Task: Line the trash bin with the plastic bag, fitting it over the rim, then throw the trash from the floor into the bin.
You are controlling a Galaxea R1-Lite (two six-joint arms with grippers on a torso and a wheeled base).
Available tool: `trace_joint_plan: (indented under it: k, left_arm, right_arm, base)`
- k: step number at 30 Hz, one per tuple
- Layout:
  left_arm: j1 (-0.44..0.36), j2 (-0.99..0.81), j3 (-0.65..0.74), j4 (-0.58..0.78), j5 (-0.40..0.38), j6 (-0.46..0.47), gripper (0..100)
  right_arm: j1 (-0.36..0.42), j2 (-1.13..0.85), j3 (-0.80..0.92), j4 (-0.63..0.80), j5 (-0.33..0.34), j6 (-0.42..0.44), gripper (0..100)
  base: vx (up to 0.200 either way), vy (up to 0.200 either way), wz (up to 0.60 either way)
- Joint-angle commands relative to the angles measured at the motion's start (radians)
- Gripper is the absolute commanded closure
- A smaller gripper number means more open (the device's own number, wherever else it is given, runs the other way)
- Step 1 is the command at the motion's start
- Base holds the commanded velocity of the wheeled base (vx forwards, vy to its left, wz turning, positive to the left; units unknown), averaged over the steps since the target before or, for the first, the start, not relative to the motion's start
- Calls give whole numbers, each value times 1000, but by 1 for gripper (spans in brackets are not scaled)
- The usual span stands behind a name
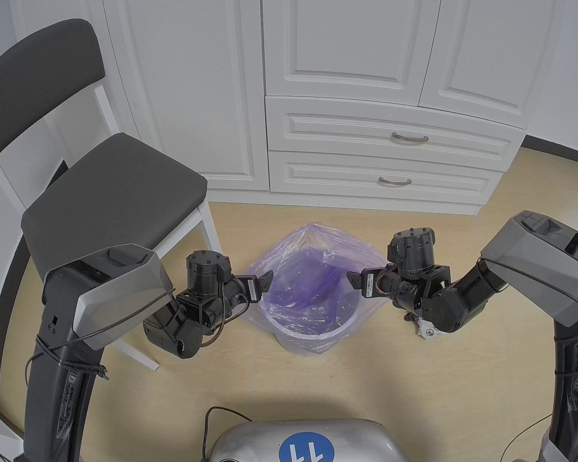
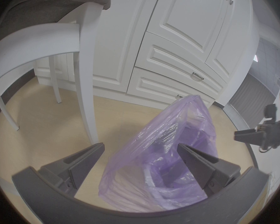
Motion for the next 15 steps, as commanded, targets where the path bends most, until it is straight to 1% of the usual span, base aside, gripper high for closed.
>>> trace_joint_plan:
  k: [1, 6, 7, 12, 15]
  left_arm:
    - [9, -53, 41, 19, -39, -20, 0]
    - [9, -35, 21, 36, -39, -21, 0]
    - [3, -20, 5, 58, -37, -24, 0]
    - [-2, 28, -38, 65, -16, -26, 0]
    - [3, 54, -69, 67, 3, -26, 0]
  right_arm:
    - [-56, 84, -109, 58, 15, 42, 0]
    - [-81, 159, -187, 60, 15, 60, 0]
    - [-85, 197, -239, 67, 15, 81, 0]
    - [-90, 243, -317, 135, 15, 132, 0]
    - [-90, 269, -363, 143, 15, 164, 0]
  base:
    - [0, 0, 0]
    - [0, 0, 0]
    - [0, 0, 0]
    - [0, 0, 0]
    - [0, 0, 0]
